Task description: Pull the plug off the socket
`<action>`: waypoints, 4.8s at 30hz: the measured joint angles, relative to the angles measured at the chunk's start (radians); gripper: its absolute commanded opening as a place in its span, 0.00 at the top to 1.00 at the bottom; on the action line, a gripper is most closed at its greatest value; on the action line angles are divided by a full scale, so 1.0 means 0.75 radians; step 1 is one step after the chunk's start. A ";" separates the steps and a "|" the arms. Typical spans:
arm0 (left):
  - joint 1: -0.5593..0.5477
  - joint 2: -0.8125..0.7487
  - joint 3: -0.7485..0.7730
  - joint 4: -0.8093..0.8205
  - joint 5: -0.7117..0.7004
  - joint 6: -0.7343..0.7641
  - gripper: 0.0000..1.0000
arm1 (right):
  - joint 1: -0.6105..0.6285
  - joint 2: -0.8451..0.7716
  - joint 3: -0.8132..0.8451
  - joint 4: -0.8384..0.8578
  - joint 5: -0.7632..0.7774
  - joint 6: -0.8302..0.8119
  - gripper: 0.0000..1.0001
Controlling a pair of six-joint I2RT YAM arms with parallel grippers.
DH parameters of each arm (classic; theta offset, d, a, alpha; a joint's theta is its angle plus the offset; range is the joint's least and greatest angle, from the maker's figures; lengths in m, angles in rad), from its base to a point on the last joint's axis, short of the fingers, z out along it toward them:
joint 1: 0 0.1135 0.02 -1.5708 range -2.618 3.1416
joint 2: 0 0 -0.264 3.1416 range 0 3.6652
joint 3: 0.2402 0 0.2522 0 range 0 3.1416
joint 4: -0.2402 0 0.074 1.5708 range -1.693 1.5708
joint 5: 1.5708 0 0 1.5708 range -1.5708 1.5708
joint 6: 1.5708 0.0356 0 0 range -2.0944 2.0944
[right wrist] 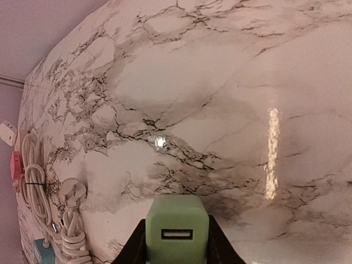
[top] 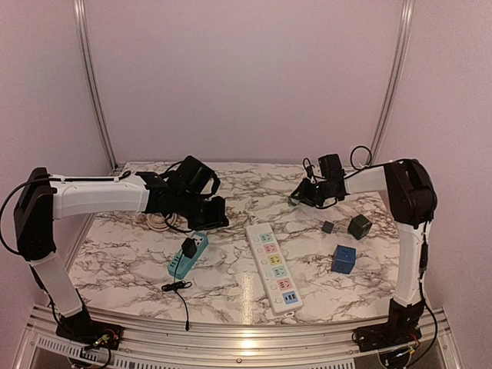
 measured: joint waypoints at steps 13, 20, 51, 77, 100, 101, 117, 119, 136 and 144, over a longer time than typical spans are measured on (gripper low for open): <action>0.030 -0.045 -0.104 0.011 -0.040 -0.001 1.00 | -0.064 0.007 -0.012 -0.031 0.008 -0.019 0.50; 0.048 -0.098 -0.138 0.017 -0.070 0.000 1.00 | -0.064 -0.048 -0.075 -0.050 0.064 -0.058 0.35; 0.303 -0.364 -0.730 0.070 -0.289 -0.100 1.00 | 0.344 -0.607 -0.343 -0.172 0.535 -0.156 0.38; 0.020 -0.187 -0.592 0.141 -0.304 -0.153 1.00 | 0.494 -0.662 -0.350 -0.188 0.597 -0.127 0.39; -0.099 -0.204 -0.091 -0.362 -0.482 -0.164 0.52 | 0.554 -0.656 -0.400 -0.112 0.573 -0.122 0.39; -0.104 -0.189 -0.073 -0.375 -0.490 -0.160 0.52 | 0.554 -0.656 -0.400 -0.107 0.569 -0.122 0.39; -0.144 0.097 0.082 -0.535 -0.532 -0.074 0.61 | 0.554 -0.656 -0.400 -0.088 0.528 -0.111 0.40; -0.150 0.123 0.087 -0.535 -0.530 -0.059 0.62 | 0.554 -0.656 -0.400 -0.088 0.526 -0.105 0.40; -0.158 0.109 0.055 -0.529 -0.531 0.012 1.00 | 0.627 -0.553 -0.404 -0.069 0.452 -0.048 0.36; -0.146 0.020 -0.019 -0.452 -0.498 0.034 1.00 | 0.686 -0.426 -0.387 0.091 0.292 0.050 0.36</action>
